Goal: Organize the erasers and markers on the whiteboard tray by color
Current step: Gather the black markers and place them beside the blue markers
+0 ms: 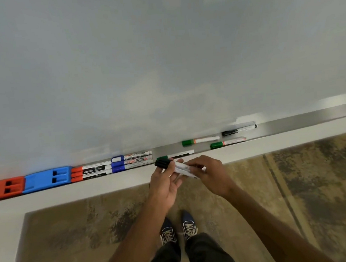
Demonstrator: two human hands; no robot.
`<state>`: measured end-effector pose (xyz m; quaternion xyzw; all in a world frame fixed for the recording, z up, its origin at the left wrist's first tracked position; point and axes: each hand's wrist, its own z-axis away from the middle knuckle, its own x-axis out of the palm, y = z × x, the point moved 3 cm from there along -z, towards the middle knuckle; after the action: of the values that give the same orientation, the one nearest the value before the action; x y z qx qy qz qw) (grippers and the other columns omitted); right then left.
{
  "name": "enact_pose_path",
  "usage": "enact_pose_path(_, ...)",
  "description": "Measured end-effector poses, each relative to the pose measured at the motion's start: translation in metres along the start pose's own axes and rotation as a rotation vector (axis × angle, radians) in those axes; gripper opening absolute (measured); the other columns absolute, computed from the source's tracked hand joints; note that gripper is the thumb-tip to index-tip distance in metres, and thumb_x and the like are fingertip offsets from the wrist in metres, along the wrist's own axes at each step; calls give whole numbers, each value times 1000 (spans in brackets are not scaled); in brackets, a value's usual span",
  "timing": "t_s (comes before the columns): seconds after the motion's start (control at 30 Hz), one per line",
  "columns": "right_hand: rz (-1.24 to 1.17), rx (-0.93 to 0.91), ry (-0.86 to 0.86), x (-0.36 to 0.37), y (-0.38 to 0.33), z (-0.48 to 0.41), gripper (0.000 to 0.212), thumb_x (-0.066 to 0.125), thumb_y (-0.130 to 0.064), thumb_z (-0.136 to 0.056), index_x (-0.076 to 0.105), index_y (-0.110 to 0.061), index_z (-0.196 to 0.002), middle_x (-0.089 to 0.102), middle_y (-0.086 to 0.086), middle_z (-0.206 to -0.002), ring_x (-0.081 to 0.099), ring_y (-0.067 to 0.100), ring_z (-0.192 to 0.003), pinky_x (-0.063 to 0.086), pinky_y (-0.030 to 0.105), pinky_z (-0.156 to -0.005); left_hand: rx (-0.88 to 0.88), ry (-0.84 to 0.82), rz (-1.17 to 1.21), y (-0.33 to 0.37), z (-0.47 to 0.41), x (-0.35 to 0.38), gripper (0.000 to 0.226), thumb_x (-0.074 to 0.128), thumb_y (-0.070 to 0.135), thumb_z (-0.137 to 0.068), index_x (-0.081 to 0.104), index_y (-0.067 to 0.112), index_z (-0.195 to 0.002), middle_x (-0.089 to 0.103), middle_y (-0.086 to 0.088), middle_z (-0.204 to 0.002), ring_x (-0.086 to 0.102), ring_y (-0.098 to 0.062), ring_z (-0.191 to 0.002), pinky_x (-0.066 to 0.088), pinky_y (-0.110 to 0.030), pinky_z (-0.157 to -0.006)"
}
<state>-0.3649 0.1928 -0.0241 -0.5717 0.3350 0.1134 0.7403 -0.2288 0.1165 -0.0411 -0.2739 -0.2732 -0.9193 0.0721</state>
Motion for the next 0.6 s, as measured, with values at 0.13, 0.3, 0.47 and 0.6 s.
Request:
enact_pose_path(0.13, 66, 13, 107, -24, 19, -4, 20, 62, -23, -95, 71, -17, -112, 69, 0, -101, 61, 12, -87, 46, 20, -72, 10, 48, 3, -4, -4, 5, 23, 55, 2, -96, 52, 0, -119, 70, -25, -111, 65, -40, -110, 52, -54, -91)
enact_pose_path(0.3, 577, 89, 333, -90, 70, -26, 21, 64, -8, -89, 71, -9, -109, 71, 11, -109, 62, 33, -101, 49, 44, -85, 41, 91, 8, -9, -9, 20, 21, 55, 4, -96, 53, -1, -117, 67, -27, -115, 66, -40, -107, 59, -49, -81)
enact_pose_path(0.47, 869, -13, 167, -132, 120, -45, 45, 66, 13, -70, 67, -3, -113, 71, 16, -109, 64, 36, -103, 48, 45, -84, 79, 143, -12, -26, -16, 38, 34, 58, 4, -94, 51, -9, -125, 64, -30, -118, 64, -42, -109, 53, -50, -90)
enact_pose_path(0.6, 988, -158, 70, -139, 133, -52, 53, 65, 15, -57, 69, -4, -106, 69, 15, -103, 64, 36, -92, 48, 44, -75, 84, 169, -10, -40, -21, 50, 33, 59, 6, -94, 54, -9, -123, 65, -30, -119, 65, -40, -108, 53, -49, -91)
